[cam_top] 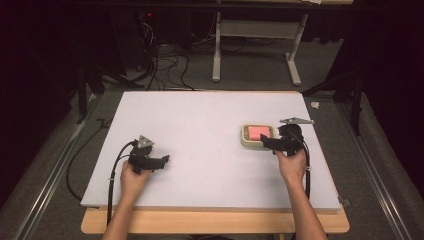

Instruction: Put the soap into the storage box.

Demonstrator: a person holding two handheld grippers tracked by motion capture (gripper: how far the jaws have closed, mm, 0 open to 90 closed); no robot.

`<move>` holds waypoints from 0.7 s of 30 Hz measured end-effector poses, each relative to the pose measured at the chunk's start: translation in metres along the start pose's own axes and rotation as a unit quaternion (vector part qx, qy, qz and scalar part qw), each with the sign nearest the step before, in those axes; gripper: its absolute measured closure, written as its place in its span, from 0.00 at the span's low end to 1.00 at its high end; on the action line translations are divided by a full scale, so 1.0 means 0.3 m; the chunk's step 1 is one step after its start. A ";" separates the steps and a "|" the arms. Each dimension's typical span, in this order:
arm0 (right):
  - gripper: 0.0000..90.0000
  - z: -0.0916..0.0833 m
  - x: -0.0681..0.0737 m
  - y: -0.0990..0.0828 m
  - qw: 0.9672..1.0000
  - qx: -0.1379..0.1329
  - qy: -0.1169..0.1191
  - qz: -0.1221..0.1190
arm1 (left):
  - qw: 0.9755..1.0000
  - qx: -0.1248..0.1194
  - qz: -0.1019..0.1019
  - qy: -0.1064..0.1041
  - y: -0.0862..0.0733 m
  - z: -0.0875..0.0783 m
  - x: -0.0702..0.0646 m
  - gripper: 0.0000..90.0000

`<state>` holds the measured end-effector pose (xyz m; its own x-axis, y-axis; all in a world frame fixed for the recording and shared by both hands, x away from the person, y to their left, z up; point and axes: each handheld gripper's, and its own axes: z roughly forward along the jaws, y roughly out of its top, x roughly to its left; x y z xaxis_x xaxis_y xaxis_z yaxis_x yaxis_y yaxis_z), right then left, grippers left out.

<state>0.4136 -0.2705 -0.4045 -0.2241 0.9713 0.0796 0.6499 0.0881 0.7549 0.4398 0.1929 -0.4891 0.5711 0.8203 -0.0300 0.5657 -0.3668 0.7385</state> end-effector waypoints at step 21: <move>0.21 -0.081 0.001 -0.086 0.999 -0.029 0.015 -0.004 | 1.000 0.000 0.000 0.000 0.000 0.000 -0.001 0.20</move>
<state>0.3790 -0.2778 -0.4081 -0.2514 0.9636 0.0912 0.6049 0.0829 0.7919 0.4397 0.1927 -0.4891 0.5705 0.8208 -0.0293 0.5657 -0.3668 0.7386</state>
